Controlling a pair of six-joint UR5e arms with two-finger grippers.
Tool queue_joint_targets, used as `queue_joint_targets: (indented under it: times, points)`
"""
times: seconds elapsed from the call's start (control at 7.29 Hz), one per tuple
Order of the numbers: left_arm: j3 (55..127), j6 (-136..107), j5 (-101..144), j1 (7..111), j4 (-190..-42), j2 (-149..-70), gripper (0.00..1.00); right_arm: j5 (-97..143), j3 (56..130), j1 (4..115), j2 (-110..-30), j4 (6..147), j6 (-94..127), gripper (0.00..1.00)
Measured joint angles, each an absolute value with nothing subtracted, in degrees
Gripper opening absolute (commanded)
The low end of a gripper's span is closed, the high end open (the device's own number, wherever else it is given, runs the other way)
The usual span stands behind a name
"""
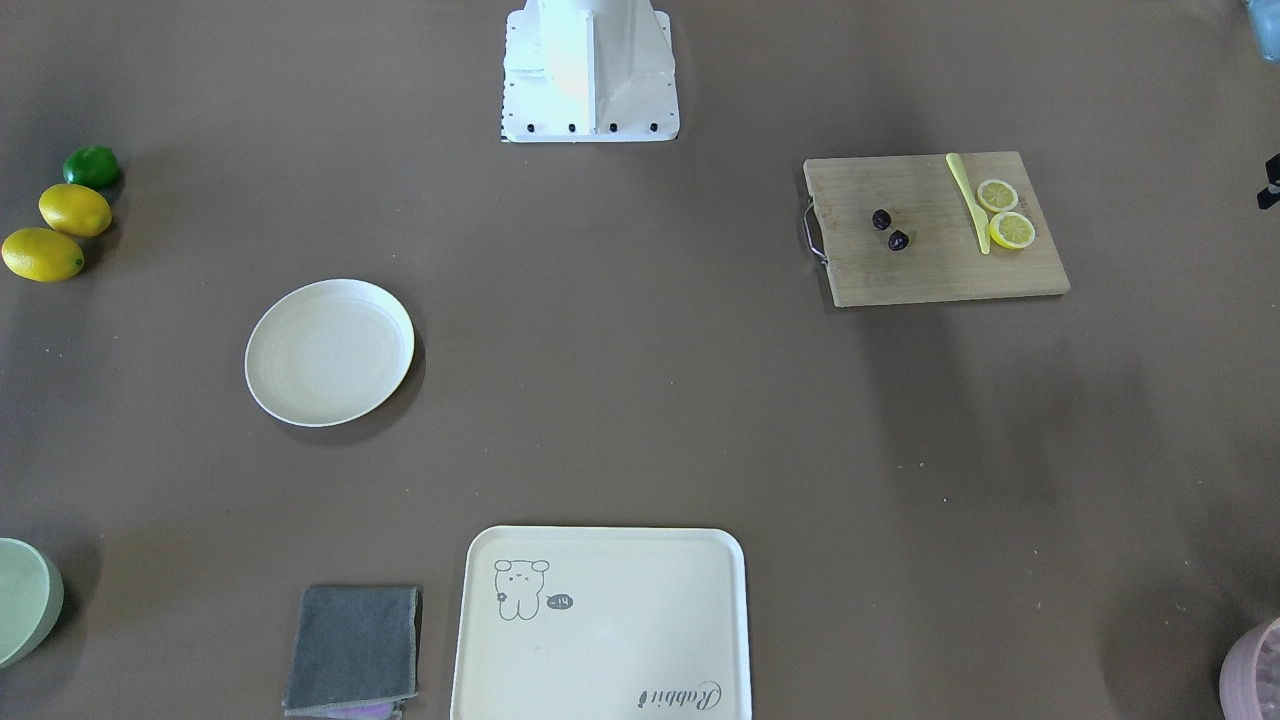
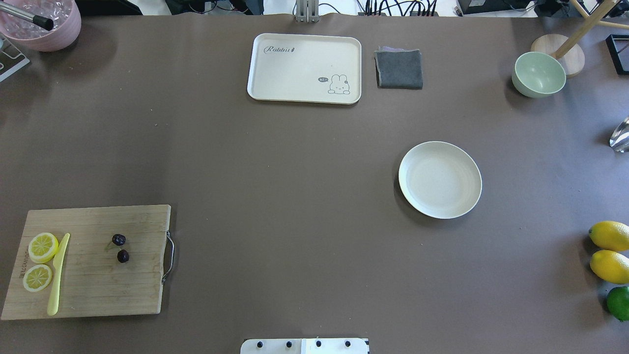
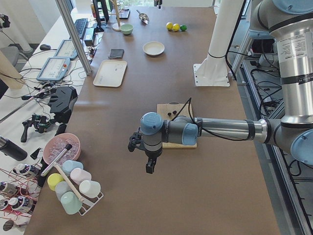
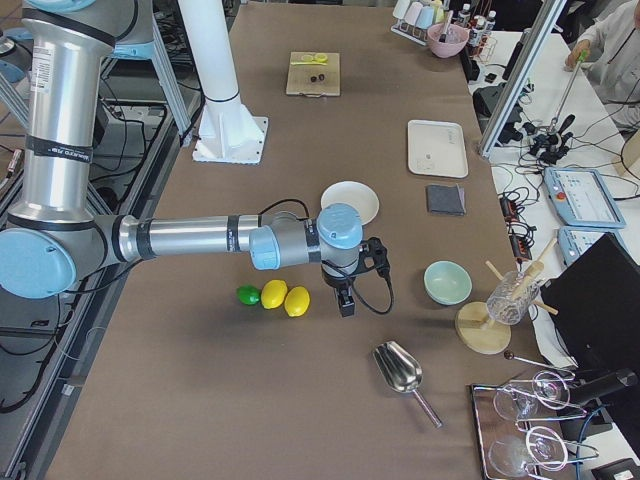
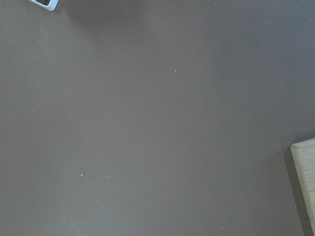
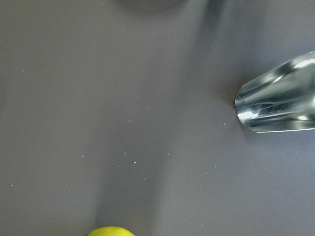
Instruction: Place red cherry on plate
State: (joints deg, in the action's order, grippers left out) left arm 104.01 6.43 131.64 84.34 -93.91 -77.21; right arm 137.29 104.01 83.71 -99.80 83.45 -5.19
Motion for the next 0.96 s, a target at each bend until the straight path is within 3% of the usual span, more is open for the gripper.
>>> queue_joint_targets:
  times: [0.96]
  points:
    - [104.5,6.4,131.7,84.5,-93.8,-76.4,0.98,137.2,104.4,84.0,-100.3,83.3,-5.2,1.00]
